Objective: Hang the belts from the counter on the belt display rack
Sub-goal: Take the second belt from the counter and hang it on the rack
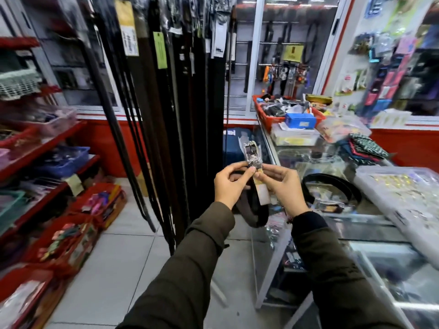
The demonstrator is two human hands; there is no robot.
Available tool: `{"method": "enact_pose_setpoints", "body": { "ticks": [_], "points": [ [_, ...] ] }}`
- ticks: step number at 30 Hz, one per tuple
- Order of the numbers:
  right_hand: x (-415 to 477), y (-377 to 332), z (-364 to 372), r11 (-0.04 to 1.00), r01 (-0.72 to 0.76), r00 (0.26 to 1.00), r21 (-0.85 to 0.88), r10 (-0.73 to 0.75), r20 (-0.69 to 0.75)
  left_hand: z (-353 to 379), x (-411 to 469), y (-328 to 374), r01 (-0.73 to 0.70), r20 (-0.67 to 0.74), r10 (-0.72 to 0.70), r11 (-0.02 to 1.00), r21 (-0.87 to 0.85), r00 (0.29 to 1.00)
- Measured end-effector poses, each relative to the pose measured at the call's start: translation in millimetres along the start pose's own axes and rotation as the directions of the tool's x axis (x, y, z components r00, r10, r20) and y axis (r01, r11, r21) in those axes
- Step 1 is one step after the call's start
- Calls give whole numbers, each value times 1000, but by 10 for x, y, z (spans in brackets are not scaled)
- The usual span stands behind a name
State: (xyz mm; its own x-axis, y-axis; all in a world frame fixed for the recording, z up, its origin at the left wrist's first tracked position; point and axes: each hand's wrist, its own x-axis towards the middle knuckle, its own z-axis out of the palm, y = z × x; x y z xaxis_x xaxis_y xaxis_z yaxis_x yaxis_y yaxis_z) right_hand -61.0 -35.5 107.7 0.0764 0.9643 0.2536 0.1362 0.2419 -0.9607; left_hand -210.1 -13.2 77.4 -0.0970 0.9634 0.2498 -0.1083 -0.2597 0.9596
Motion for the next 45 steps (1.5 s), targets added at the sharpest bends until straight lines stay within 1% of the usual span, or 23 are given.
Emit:
{"method": "enact_pose_setpoints", "body": {
  "ticks": [2, 4, 6, 10, 13, 15, 18, 23, 27, 31, 35, 37, 40, 45],
  "points": [
    [37, -41, 116, 996, 48, 999, -69, -47, 15, -90, 53, 71, -57, -37, 59, 998, 40, 998],
    [83, -90, 219, 979, 123, 992, -161, -122, 20, -162, 87, 146, -96, -47, 97, 995, 35, 994],
    [144, -153, 286, 973, 174, 985, -155, -174, 15, -237, 120, 244, -121, -42, 121, 993, 12, 992],
    [328, -350, 427, 982, 172, 982, 78, -177, 69, -396, 260, 503, -136, -88, 128, 987, -91, 988],
    [502, -578, 625, 962, 190, 976, 195, -207, 68, -566, 390, 763, -146, -145, 122, 975, -165, 982],
    [609, -780, 794, 943, 201, 970, 263, -230, 83, -717, 477, 938, -170, -176, 141, 973, -159, 974],
    [756, -1103, 1032, 912, 199, 961, 359, -253, 112, -924, 584, 1183, -216, -184, 190, 968, -130, 964],
    [952, -1635, 1429, 857, 224, 933, 464, -326, 151, -1157, 793, 1718, -330, -269, 283, 932, -152, 921],
    [1093, -2046, 1697, 799, 250, 897, 547, -403, 179, -1318, 956, 2168, -447, -346, 380, 884, -137, 858],
    [1201, -2402, 1921, 773, 281, 863, 569, -463, 203, -1511, 1057, 2527, -507, -403, 435, 858, -87, 805],
    [1252, -2679, 2098, 749, 317, 845, 582, -501, 185, -1661, 1090, 2811, -570, -413, 492, 818, -84, 767],
    [1268, -2757, 2154, 750, 333, 843, 571, -508, 176, -1709, 1099, 2894, -578, -419, 499, 812, -79, 758],
    [1300, -2840, 2238, 749, 316, 853, 582, -493, 172, -1777, 1120, 2988, -566, -423, 485, 821, -82, 765],
    [1341, -2830, 2336, 781, 260, 888, 567, -425, 178, -1854, 1182, 3001, -468, -431, 394, 881, -75, 812]
  ]
}}
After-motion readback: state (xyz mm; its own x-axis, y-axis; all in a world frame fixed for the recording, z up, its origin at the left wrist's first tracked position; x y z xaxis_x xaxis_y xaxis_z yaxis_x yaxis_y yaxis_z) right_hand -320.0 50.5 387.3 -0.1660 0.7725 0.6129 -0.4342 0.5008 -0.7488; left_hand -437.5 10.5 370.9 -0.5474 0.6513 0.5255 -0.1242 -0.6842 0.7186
